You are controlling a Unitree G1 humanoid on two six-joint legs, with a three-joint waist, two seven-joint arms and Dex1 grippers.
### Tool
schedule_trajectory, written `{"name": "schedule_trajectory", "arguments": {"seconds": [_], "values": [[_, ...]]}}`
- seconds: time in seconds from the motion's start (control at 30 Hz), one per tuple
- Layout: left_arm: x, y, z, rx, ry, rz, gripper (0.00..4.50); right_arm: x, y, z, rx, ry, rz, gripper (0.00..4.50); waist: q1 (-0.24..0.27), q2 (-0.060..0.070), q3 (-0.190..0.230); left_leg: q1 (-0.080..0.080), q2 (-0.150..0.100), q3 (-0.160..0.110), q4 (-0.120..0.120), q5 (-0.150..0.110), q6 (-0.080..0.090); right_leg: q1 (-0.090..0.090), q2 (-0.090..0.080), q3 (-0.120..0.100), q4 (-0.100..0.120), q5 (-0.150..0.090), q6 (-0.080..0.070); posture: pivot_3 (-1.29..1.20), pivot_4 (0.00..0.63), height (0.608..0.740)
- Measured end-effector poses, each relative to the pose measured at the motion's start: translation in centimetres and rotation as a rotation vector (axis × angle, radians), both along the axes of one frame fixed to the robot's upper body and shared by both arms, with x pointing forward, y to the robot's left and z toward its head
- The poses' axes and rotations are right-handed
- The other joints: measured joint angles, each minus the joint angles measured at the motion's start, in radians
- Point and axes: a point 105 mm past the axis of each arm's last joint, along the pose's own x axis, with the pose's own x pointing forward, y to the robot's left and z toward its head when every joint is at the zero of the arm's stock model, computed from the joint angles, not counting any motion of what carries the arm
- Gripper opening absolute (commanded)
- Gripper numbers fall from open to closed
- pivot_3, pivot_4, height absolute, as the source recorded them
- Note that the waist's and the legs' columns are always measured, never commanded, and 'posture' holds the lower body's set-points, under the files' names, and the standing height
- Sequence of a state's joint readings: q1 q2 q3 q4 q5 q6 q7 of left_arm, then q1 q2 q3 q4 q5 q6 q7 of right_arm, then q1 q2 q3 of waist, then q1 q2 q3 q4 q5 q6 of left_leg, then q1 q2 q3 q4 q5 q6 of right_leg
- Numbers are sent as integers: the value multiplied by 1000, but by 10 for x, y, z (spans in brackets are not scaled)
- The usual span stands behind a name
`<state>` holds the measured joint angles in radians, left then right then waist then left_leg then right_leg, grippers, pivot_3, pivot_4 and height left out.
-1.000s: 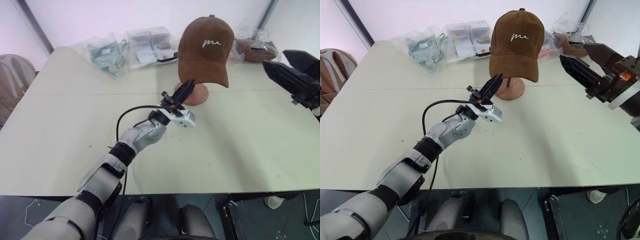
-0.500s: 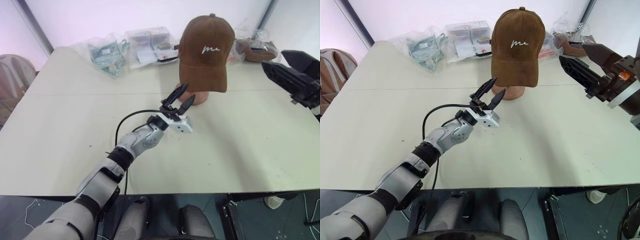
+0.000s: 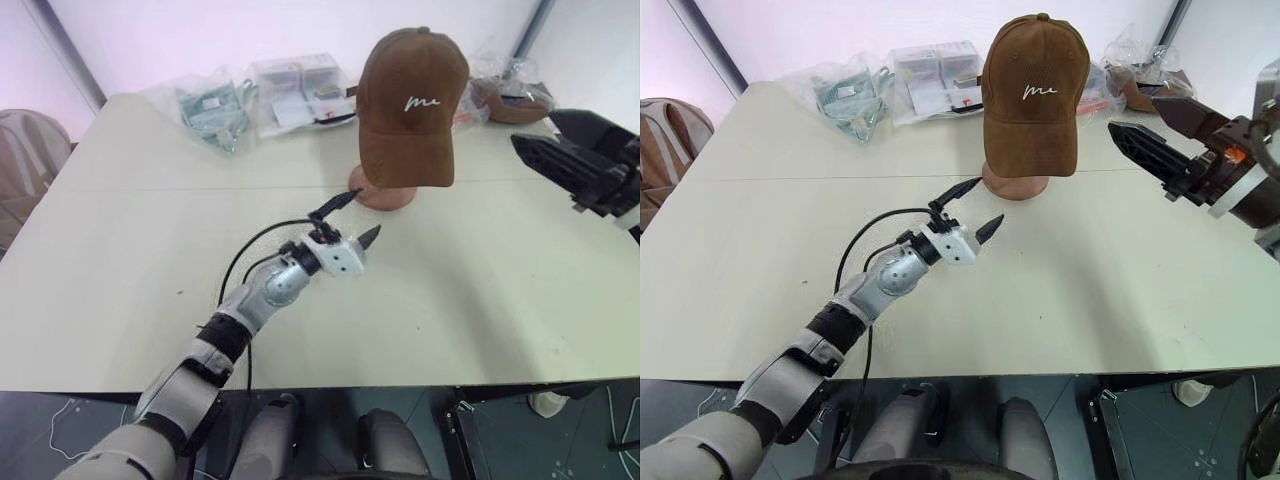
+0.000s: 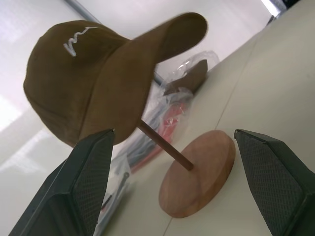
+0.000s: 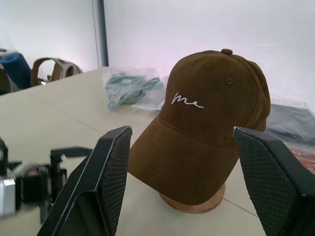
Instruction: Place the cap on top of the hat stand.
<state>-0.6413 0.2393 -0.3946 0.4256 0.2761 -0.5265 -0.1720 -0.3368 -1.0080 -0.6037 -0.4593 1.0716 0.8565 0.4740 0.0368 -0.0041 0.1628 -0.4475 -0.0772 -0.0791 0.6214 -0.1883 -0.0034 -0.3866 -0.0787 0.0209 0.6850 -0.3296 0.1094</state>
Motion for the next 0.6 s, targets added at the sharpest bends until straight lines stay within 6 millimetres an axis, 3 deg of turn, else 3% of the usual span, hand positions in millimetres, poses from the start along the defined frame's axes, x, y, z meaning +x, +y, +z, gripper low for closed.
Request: {"name": "schedule_trajectory", "arguments": {"seconds": [0.1, 0.23, 0.37, 0.6], "values": [[2, 19, 19, -9, 111, -38, 4068, 1, -2, -2, -24, 14, 8, 3355, -3, 0, 0, 0, 0, 0, 0, 0, 0, 0, 0, 0, 0, 0, 0, 0, 150, 740], [3, 53, 31, 9, 314, -65, 4068, 4, -8, -10, -117, 41, -18, 3355, -8, 1, 0, 1, 0, 0, 0, 0, 0, 1, 1, -1, 0, 0, 0, 0, 150, 740], [-5, 78, 51, -65, 513, -127, 4068, 9, -13, -21, -148, 73, -24, 3355, -20, 0, 0, 2, 0, -2, 1, 0, 0, 4, 1, -2, -1, 0, 0, 0, 150, 740], [-18, 126, 116, -130, 602, -167, 4068, 13, -21, -29, -186, 95, -42, 3355, -38, 0, 0, 4, 1, -2, 0, 0, 0, 6, 2, -2, -2, -1, 0, 0, 150, 740]]}}
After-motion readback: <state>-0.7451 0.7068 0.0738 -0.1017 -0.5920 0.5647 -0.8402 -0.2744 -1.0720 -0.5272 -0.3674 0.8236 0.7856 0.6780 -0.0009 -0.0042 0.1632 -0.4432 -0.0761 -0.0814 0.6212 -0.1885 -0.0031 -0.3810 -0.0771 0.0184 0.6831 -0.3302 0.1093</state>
